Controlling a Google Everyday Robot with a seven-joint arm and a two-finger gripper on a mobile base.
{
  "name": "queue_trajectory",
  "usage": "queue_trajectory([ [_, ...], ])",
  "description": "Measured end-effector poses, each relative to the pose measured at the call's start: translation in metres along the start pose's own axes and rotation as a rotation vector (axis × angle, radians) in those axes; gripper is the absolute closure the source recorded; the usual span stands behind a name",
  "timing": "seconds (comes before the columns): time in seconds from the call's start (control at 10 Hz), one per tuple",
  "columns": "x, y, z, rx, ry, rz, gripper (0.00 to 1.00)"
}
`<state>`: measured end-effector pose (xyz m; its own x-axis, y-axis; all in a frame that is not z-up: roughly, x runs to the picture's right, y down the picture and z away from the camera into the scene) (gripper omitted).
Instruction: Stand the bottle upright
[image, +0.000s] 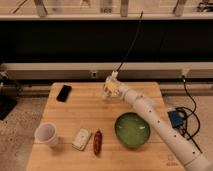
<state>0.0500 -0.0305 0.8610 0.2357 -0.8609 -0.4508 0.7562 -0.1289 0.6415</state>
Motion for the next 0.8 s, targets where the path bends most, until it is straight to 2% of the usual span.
queue_trajectory([
  [0.8,-0.015,-0.005,0.007,0.005,-0.017,-0.069,0.97],
])
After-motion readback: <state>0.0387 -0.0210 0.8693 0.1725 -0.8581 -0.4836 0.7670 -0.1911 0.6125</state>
